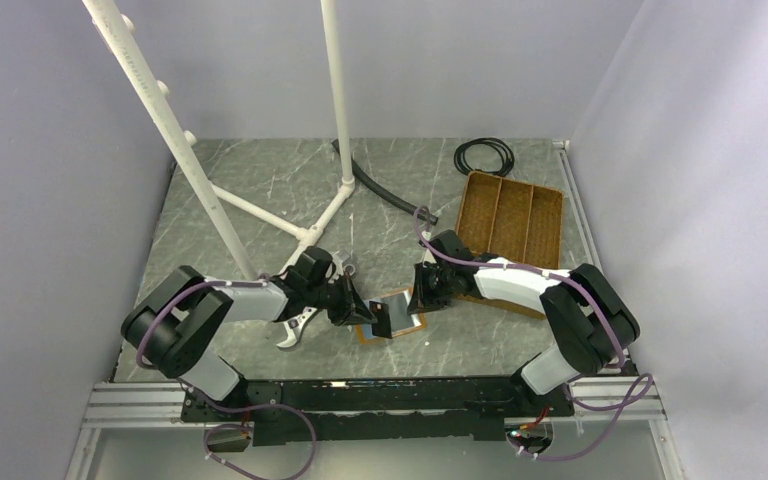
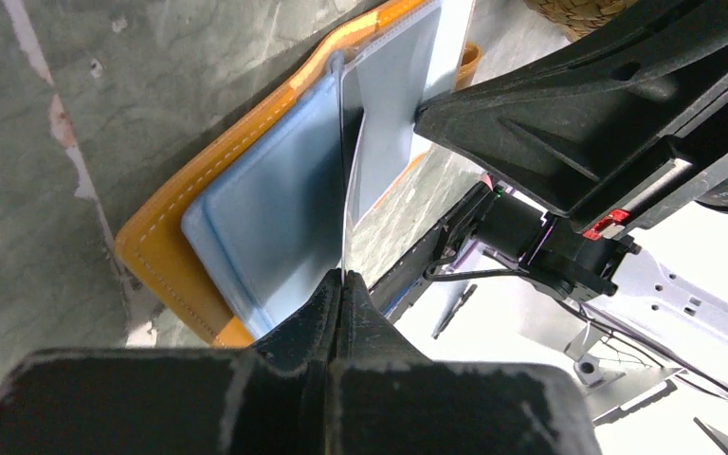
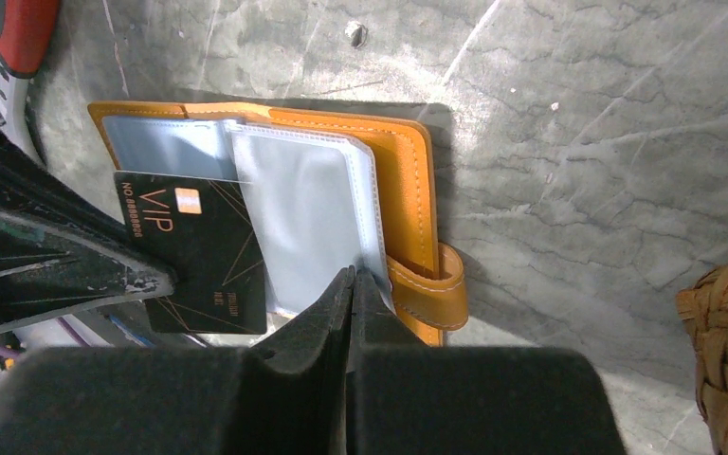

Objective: Put the credit cards into the card holder
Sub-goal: Insert the credit card into the card holder, then pick up the credit card from the storage box.

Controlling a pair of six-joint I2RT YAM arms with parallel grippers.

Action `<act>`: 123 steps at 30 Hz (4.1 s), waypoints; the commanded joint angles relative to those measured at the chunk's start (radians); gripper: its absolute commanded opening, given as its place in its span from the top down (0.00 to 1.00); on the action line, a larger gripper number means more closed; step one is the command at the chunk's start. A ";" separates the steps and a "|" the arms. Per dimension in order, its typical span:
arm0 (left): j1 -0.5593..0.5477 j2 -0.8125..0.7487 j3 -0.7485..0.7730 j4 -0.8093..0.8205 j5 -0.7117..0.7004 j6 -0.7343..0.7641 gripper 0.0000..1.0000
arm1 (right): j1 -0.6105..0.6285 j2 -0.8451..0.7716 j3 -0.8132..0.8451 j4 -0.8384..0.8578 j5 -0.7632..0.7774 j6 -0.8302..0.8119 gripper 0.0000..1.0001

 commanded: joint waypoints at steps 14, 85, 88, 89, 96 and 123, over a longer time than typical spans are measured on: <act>0.025 0.067 -0.038 0.174 0.005 -0.050 1.00 | -0.004 0.015 -0.029 0.035 0.067 -0.024 1.00; -0.221 0.261 0.448 -0.381 -0.311 0.167 0.53 | 0.010 -0.045 -0.042 0.082 -0.053 0.035 0.99; -0.221 0.205 0.426 -0.409 -0.358 0.177 0.47 | 0.010 -0.062 -0.060 0.083 -0.057 0.048 1.00; -0.219 0.186 0.424 -0.432 -0.371 0.184 0.45 | 0.010 -0.069 -0.062 0.074 -0.048 0.047 1.00; -0.214 0.089 0.413 -0.522 -0.359 0.233 0.32 | 0.006 -0.174 0.017 -0.128 0.079 -0.034 0.94; -0.208 -0.173 0.382 -0.530 -0.251 0.264 0.06 | -0.548 -0.250 -0.021 -0.151 0.076 -0.156 0.23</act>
